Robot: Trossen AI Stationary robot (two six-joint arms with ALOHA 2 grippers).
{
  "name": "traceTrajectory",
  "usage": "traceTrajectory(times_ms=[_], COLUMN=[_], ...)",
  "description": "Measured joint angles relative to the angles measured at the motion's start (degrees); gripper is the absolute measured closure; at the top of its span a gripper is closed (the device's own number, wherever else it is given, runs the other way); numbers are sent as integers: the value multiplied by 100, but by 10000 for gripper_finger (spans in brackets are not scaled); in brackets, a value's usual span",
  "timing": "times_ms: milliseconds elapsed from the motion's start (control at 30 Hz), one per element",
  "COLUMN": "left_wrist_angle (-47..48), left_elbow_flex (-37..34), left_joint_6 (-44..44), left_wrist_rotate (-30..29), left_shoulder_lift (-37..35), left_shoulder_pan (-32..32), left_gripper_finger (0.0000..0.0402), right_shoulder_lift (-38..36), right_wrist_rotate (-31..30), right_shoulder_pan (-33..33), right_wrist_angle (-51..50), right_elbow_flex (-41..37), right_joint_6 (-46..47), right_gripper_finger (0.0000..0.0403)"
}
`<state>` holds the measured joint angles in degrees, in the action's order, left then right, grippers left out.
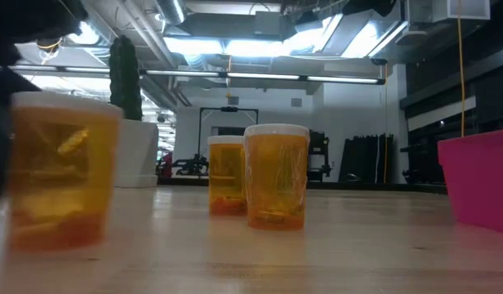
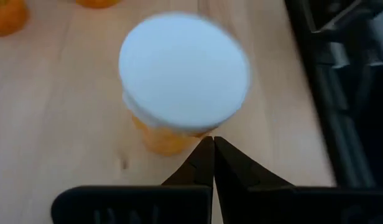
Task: Pick and place medicine bottles into bin by pill shape (circle, oval)
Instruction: Adjust the large orange pill bottles
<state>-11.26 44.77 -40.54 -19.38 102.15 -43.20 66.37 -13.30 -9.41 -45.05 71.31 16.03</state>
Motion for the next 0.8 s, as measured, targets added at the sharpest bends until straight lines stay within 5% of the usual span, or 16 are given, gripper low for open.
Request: traceTrajectory(times_ms=[800], left_wrist_angle=[-1357], left_elbow_flex=[0], left_joint_6=[2447], left_wrist_rotate=[921], left_shoulder_lift=[398], left_shoulder_pan=[1853], left_gripper_finger=[401], right_shoulder_lift=[0], right_wrist_rotate=[144], right_shoulder_pan=[0], right_wrist_angle=[-56], right_elbow_flex=[-2], right_joint_6=[-152], right_gripper_finger=[201])
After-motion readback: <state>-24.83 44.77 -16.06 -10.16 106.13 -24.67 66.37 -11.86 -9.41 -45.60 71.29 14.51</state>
